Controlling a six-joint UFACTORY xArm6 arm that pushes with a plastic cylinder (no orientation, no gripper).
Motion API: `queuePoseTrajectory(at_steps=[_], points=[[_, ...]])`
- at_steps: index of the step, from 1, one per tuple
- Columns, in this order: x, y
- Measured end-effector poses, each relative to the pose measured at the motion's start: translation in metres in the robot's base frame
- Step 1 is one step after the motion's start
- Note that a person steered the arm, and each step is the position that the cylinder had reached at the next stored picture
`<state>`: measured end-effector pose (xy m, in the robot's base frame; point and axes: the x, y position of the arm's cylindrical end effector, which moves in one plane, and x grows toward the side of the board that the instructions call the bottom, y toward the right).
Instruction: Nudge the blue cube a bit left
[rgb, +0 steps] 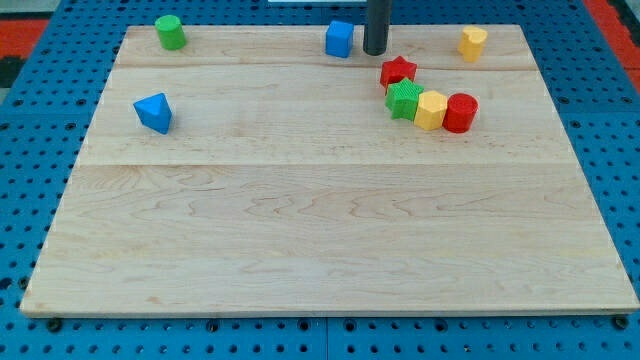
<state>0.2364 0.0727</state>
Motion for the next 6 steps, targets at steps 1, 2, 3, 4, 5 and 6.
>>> queuePoseTrajectory(at_steps=[1, 2, 3, 4, 5, 6], points=[[-0.016, -0.005], [-0.031, -0.012], [-0.045, -0.019], [-0.045, -0.022], [-0.044, -0.022], [-0.037, -0.011]])
